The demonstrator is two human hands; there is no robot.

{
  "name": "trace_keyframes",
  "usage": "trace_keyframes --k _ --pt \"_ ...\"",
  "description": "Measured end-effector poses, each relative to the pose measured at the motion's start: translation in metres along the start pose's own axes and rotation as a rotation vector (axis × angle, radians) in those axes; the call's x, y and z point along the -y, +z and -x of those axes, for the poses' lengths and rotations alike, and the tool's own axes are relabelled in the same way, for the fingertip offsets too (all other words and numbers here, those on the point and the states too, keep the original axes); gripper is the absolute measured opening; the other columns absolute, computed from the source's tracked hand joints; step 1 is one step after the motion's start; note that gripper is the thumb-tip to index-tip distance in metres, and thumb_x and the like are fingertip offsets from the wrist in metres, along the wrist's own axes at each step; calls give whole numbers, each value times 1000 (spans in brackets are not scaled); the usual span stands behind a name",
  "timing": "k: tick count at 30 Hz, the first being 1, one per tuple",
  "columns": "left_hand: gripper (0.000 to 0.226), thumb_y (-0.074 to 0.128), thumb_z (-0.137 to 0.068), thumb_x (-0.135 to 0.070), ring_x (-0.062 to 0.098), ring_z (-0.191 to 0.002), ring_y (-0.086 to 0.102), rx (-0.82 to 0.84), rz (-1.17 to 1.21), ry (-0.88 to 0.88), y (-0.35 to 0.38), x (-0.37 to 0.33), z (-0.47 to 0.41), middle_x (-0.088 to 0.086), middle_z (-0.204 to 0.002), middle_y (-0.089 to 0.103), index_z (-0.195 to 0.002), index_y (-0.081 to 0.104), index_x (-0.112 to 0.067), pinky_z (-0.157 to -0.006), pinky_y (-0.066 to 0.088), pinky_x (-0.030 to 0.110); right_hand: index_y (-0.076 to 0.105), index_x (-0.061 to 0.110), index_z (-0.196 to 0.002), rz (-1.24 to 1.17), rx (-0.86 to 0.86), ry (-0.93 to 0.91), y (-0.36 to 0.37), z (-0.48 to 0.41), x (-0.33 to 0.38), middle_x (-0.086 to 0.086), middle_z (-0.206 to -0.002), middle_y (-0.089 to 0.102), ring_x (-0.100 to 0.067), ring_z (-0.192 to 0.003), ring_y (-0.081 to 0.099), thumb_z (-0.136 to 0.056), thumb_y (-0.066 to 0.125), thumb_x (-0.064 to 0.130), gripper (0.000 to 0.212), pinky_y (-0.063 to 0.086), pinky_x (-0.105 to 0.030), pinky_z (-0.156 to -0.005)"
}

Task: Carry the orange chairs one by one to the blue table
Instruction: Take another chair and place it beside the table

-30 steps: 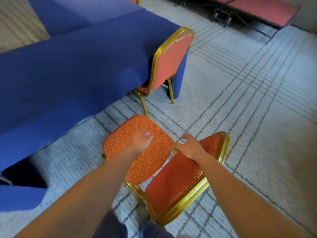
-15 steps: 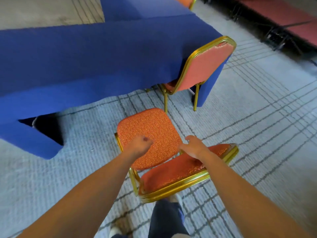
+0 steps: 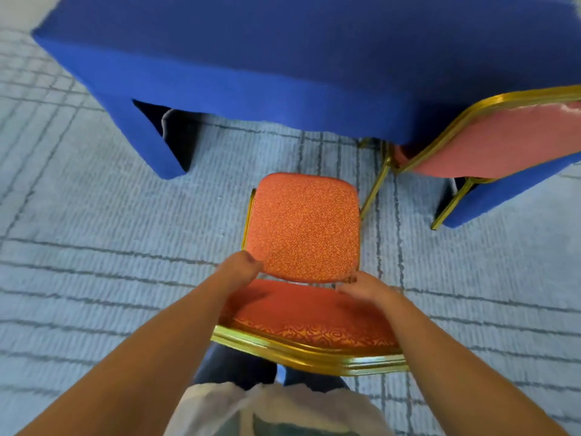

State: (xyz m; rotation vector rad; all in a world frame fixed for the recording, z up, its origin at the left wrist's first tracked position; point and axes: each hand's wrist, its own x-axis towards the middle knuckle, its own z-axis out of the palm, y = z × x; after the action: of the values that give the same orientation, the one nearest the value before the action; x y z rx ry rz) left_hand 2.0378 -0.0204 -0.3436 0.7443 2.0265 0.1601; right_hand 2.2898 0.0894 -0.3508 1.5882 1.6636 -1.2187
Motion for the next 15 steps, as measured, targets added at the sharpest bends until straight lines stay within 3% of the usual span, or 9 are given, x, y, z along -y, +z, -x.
trace_keyframes --k 2,6,11,15 --pt "36 54 -92 -32 30 -113 59 27 -71 -90 6 7 5 15 -121 64 -116 63 -7 -92 45 34 49 13 -142 56 36 26 5 -2 -8 -13 -141 54 -30 -124 54 -69 62 60 88 45 -32 -99" --pt "51 50 -95 -38 31 -126 50 108 -224 -186 9 10 3 15 -139 52 -136 49 -8 -103 40 37 58 13 -132 129 77 77 12 -5 -17 -13 -134 59 -31 -118 58 -91 57 46 53 47 -33 -98" --pt "56 48 -94 -42 30 -130 47 209 -330 -239 13 13 -13 13 -143 48 -140 45 -10 -106 38 40 49 9 -140 108 112 151 7 -19 -19 -16 -140 53 -32 -124 55 -96 54 45 58 45 -34 -102" --pt "61 44 -95 -49 29 -132 46 257 -375 -269 20 20 -26 13 -145 47 -141 45 -10 -109 37 41 43 9 -146 87 182 231 6 -33 -34 -16 -145 48 -32 -127 52 -94 50 56 70 42 -36 -104"
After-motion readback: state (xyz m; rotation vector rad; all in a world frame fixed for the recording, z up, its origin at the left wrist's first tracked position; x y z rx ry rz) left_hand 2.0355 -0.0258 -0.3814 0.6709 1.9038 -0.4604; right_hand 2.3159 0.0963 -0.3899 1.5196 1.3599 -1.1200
